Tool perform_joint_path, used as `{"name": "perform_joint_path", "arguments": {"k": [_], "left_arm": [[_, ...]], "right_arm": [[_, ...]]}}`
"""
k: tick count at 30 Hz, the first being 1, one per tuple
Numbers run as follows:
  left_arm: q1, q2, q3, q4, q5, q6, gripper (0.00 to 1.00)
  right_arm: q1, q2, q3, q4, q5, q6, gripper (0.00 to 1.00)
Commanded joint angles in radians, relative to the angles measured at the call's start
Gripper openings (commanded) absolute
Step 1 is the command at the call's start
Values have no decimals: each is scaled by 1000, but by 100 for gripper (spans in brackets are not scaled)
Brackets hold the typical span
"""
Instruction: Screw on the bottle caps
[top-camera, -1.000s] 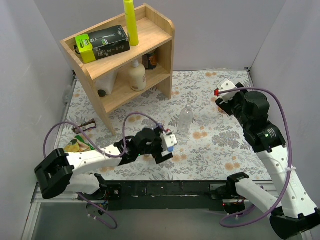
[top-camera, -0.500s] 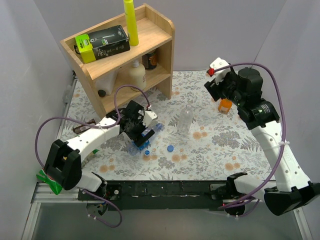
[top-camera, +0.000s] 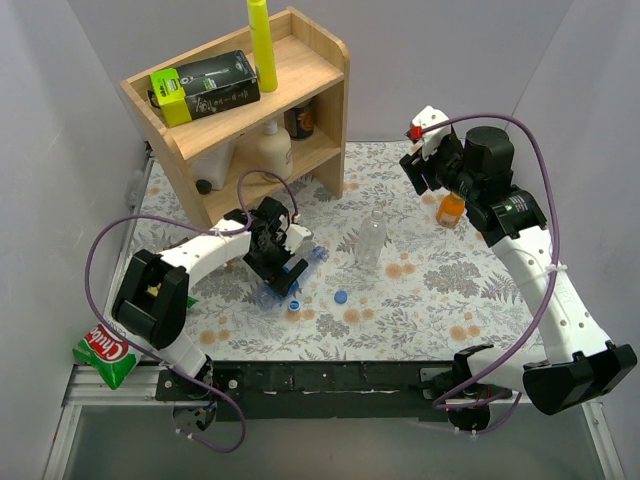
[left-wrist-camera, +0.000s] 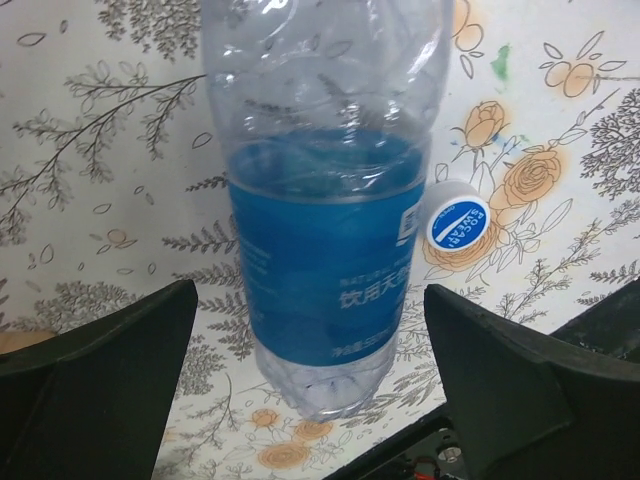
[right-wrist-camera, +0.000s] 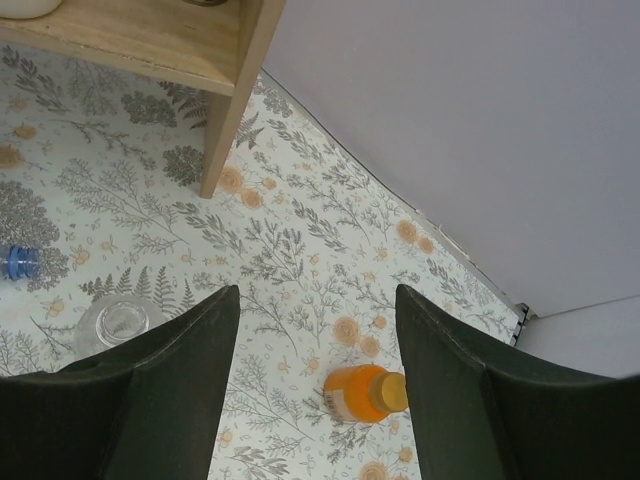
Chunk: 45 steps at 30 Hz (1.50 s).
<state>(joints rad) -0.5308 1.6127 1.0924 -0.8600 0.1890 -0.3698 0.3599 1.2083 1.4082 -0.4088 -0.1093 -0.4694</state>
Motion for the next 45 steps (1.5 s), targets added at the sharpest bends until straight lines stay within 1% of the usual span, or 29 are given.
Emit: {"name": "perform_joint_path", "arguments": {"k": [1, 6, 12, 16, 19, 23, 25, 28, 31, 32, 33, 34, 36, 39, 40, 42, 43, 45], "left_arm": [[5, 6, -35, 16, 66, 31, 96], [5, 18, -78, 87, 35, 22, 93], [5, 29, -94, 151, 29, -27, 89], [5, 29, -141, 205, 7, -47, 83], [5, 21, -181, 228, 24, -31, 79], [5, 6, -223, 202, 87, 25, 68], [5, -8, -238, 191, 95, 54, 65], [6, -66, -259, 184, 92, 86, 61], [8, -164, -261, 171, 90, 107, 57], [8, -193, -262, 165, 87, 112, 56], [9, -261, -256, 167, 87, 115, 56], [8, -289, -252, 159, 86, 120, 56], [9, -391, -238, 154, 89, 140, 56], [9, -506, -246, 183, 99, 187, 55], [9, -580, -252, 191, 134, 206, 54], [9, -638, -259, 203, 164, 249, 54], [8, -675, -267, 223, 174, 247, 52], [9, -692, -259, 234, 182, 226, 51]], "right_arm": [[-3, -42, -28, 61, -24, 17, 70], [-4, -39, -40, 62, -62, 21, 70], [-1, -13, -11, 64, -101, 38, 70], [-1, -9, -18, 67, -131, 52, 70], [5, -12, -29, 67, -170, 70, 69], [19, -4, -29, 58, -237, 80, 69], [24, 10, -15, 41, -266, 77, 69], [31, 26, -8, 19, -326, 75, 69], [33, 54, 15, -28, -456, 57, 69], [36, 63, 21, -60, -551, 52, 69], [39, 83, 28, -85, -599, 29, 69], [47, 95, 47, -109, -672, 11, 69], [65, 134, 69, -182, -730, -64, 69], [85, 200, 110, -249, -799, -112, 69], [86, 218, 136, -252, -823, -94, 69], [91, 272, 158, -202, -868, -20, 70], [93, 290, 170, -184, -912, 71, 70], [94, 347, 219, -151, -958, 153, 72]]}}
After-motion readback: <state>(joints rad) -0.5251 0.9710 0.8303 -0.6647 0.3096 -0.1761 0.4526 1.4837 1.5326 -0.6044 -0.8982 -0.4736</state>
